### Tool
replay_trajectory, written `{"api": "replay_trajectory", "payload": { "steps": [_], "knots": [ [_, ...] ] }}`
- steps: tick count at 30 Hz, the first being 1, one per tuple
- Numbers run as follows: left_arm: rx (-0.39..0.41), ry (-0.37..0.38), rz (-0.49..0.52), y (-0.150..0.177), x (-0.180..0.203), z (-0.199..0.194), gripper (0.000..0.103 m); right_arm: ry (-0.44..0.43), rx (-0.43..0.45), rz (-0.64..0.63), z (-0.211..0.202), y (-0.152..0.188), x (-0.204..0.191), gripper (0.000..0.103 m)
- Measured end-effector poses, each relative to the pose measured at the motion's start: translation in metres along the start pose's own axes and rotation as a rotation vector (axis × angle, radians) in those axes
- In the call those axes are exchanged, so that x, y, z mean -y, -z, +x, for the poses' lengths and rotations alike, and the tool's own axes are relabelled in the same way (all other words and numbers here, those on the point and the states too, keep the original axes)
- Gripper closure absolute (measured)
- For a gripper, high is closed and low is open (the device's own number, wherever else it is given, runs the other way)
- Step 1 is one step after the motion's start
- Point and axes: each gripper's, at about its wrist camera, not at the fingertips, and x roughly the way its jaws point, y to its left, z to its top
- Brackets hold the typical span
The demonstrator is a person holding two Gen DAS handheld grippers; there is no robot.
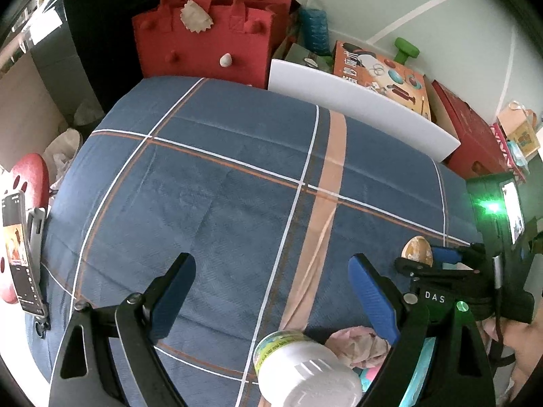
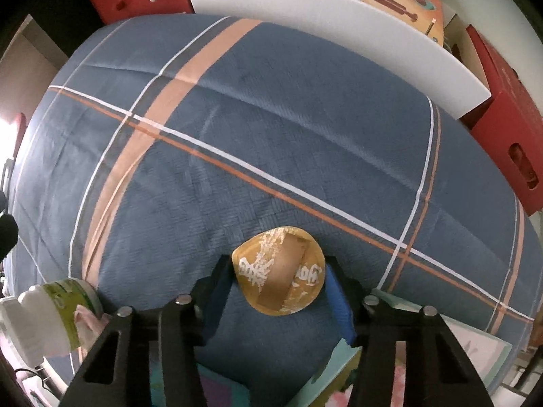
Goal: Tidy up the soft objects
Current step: 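Grasp the gold round pack with the right tool, then grasp the pink scrunchie with the left tool while the right tool holds the gold pack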
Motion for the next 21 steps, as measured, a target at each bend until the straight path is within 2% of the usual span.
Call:
{"api": "replay_trajectory", "payload": {
  "steps": [7,16,19,21],
  "knots": [
    [-0.010,0.016,0.014,0.001,0.005,0.000,0.011,-0.024,0.016,0.017,-0.009,0.006,0.016,0.050],
    [0.037,0.087,0.070,0.007,0.030,-0.029,0.012,-0.002,0.119,0.103,-0.077,0.048,0.040,0.050],
    [0.037,0.130,0.098,0.011,0.041,-0.036,0.012,0.038,0.154,0.111,-0.100,0.070,0.044,0.050],
    [0.031,0.143,0.099,0.014,0.045,-0.039,0.012,0.032,0.156,0.112,-0.109,0.074,0.041,0.050]
  ]
}}
